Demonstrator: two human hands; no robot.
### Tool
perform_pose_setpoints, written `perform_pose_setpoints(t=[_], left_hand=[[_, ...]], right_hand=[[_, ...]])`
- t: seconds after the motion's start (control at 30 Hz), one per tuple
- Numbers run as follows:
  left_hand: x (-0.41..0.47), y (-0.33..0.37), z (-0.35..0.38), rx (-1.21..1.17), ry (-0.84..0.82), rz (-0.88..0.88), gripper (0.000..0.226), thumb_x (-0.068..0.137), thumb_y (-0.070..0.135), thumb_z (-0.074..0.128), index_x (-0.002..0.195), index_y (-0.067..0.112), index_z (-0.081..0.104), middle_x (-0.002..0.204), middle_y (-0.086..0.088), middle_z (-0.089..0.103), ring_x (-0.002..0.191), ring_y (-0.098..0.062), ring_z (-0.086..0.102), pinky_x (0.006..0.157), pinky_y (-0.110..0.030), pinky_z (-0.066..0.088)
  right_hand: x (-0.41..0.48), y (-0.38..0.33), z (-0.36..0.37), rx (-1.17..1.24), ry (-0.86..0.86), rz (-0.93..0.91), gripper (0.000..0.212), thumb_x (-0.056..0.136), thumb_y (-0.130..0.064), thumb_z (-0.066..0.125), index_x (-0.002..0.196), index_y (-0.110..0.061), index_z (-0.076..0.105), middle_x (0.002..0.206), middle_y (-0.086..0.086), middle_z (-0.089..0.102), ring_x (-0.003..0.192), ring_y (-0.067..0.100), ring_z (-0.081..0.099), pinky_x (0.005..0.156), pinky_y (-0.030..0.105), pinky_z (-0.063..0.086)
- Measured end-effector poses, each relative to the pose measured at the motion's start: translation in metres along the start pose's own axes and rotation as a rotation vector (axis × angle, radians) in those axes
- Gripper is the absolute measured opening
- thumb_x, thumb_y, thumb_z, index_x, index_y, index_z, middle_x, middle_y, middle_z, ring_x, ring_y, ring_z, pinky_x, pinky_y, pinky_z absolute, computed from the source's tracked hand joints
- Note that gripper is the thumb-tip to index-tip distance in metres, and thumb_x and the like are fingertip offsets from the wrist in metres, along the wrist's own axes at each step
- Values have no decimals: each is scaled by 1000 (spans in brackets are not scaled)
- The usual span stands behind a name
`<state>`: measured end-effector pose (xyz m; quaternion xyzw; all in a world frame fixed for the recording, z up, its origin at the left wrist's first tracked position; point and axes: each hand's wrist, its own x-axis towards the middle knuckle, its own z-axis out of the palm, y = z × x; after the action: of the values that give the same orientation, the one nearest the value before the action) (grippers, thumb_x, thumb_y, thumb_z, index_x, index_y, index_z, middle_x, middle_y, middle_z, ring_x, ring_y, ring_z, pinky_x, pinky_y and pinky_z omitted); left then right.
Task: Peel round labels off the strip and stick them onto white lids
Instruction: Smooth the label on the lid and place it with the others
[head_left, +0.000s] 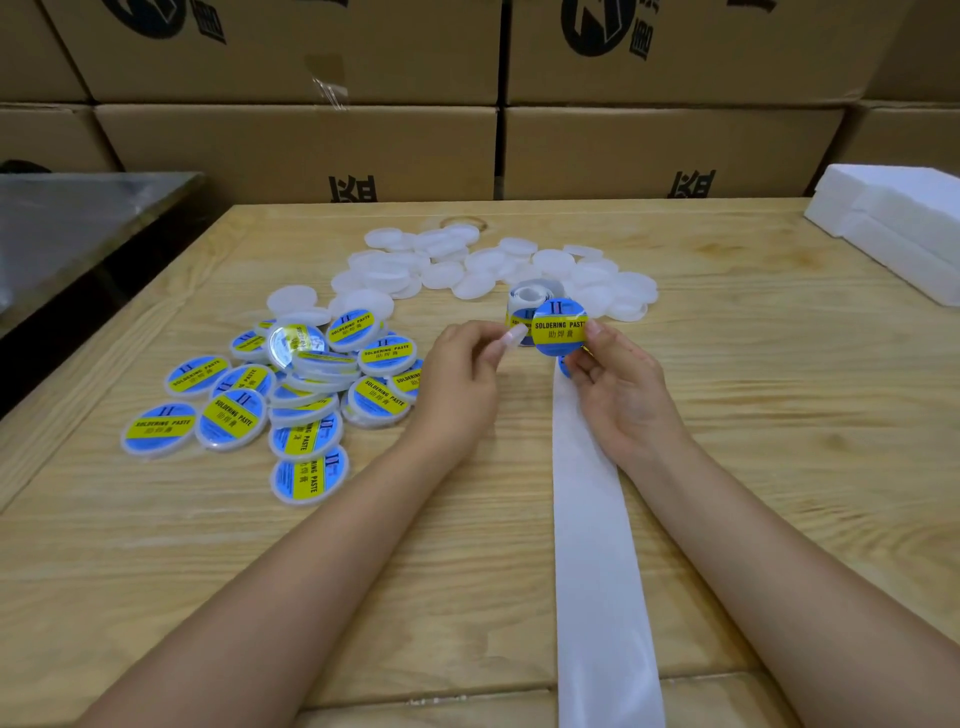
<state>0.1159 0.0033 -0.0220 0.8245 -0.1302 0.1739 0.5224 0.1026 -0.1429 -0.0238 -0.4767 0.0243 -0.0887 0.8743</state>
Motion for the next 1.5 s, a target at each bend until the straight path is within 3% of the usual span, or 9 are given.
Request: perform_pose_setpoints(t=[0.07,0.13,0.23,0.33,0.57,0.8,1.03,1.27,1.5], left_hand=[[2,3,-1,-220,-21,-220,17,97,12,46,97,18,61,99,-1,64,95,-15,59,82,-18,48],[2,6,-2,-448,-60,-410,20,100,11,40,100,15,59,104,-10,64,97,-23,63,76,-31,58],[0,9,-4,-560,-125,-510,24,102,12,36,109,7,57,109,-18,64,96,-29,66,70,-30,59],[-1,9,-6,-657,-185,-511,28,103,13,33,116,1,55,103,-17,66,85,-28,69,70,-33,59],[-2,7,-5,-627,-229,-491,25,102,13,35,110,4,57,95,-15,67,76,-23,69,60,-27,59],[-3,3,-4,-536,-189,-419,18,99,13,44,92,14,61,103,-16,65,79,-16,68,58,-23,56],[0,2,-1,-555,-146,-465,18,99,16,43,101,9,59,105,-17,65,86,-25,68,60,-23,57],[0,2,-1,-570,-174,-478,21,100,16,42,106,6,59,96,-13,68,82,-20,68,63,-25,59],[-1,4,-2,-586,-178,-452,23,99,14,44,110,-2,56,101,-17,68,88,-27,68,69,-32,59]], right_hand=[[0,0,0,-5,-4,4,9,86,-14,54,89,-6,58,94,12,57,90,22,51,80,24,38],[0,1,0,-19,-4,5,11,80,-16,58,86,-7,58,92,11,56,92,24,47,84,26,35],[-1,3,1,-73,-29,6,18,70,-21,63,80,-7,59,87,11,61,94,24,49,88,29,33],[-1,5,0,-113,-33,9,10,69,-19,65,71,-9,64,79,5,68,88,18,59,91,28,38],[1,7,0,-181,-23,39,8,83,-5,60,83,0,66,96,17,64,100,25,59,104,39,38],[0,7,1,-170,-25,53,7,82,1,59,83,5,65,90,17,68,92,25,63,98,37,44],[1,9,0,-193,9,57,7,81,1,62,75,0,66,93,20,65,97,28,60,106,42,40],[1,8,0,-194,10,53,15,80,-1,63,68,-5,69,79,11,70,86,22,64,98,38,44],[0,9,2,-323,51,26,24,82,-6,67,60,-15,70,86,16,69,89,26,65,98,43,45]])
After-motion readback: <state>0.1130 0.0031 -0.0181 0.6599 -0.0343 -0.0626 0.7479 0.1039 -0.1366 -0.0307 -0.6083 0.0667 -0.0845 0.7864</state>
